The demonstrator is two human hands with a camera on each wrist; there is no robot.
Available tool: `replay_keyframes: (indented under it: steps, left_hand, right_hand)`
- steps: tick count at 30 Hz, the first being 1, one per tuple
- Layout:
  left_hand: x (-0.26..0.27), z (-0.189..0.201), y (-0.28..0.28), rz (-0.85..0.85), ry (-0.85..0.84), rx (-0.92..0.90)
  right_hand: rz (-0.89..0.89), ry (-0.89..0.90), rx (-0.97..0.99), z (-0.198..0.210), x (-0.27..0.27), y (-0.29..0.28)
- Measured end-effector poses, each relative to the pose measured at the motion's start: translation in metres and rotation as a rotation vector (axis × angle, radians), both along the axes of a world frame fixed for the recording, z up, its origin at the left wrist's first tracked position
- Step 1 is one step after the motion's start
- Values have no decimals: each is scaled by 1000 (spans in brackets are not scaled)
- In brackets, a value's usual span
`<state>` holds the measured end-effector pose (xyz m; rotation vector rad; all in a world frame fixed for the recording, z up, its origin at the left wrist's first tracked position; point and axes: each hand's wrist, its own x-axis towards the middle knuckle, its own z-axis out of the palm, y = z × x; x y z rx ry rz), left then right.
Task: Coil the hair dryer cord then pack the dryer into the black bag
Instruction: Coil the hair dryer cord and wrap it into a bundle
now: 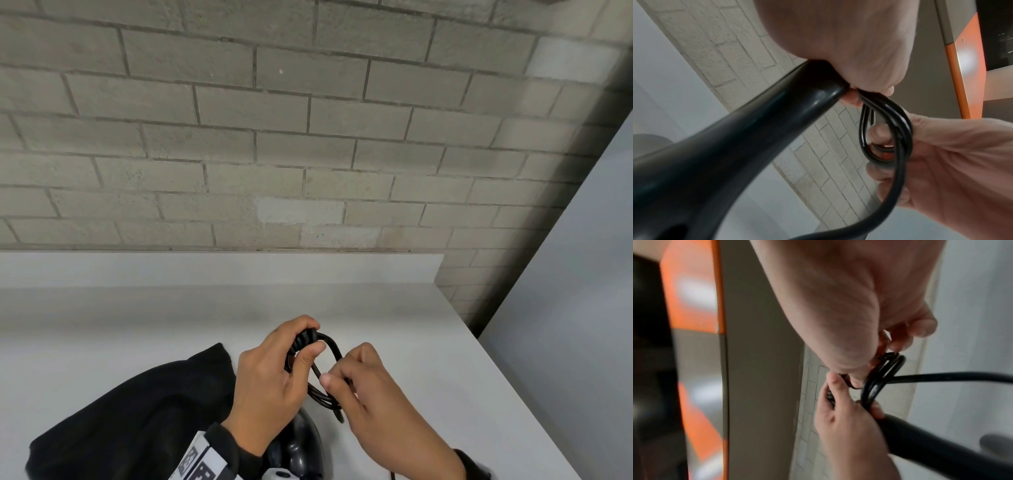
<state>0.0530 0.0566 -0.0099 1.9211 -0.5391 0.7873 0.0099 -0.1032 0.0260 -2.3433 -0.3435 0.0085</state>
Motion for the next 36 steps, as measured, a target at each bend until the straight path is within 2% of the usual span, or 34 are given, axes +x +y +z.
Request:
replay_keyframes:
  steps: [4,8,12,15,19,21,25,27,29,32,34,36]
  left_hand:
    - [-1,1,-3,-21,8,7]
    - [-2,2,-3,-34,-1,-5]
    - [-2,2,-4,-36,7,11]
    - [-2,3,-5,-43,-5,14]
    - [-3,3,-7,-68,-13,8]
    - [-4,3,-7,-75,-12,5]
    - [-3,2,-5,-81,-17,1]
    - [-2,1,-4,-81,-16,-16]
    - [-1,0,-4,-78,-14,-31]
    - [1,0,-2,-73,9,-82]
    - [2,1,-1,-73,10,-92]
    - [1,2,-2,-81,11,-77]
  right_hand:
    - [-154,-304,-286,-17,-1,13]
    - [-240,-383,-293,-19,-7,25]
    - [-247,-209,-320,-16,-9,32]
    - [-195,-52,7,-20,-8,23]
    - [-207,-3,273,-12,-7,14]
    - [-203,-4,293,-15,-6,13]
    - [-49,61,210,-10,-8,8]
    - [-56,80,255,-4,-8,4]
    - [-167,120,404,0,-9,3]
    - [-300,310,735,1,-8,4]
    - [-311,485,965,9,-7,-1]
    - [-291,641,1101,22,-5,-11]
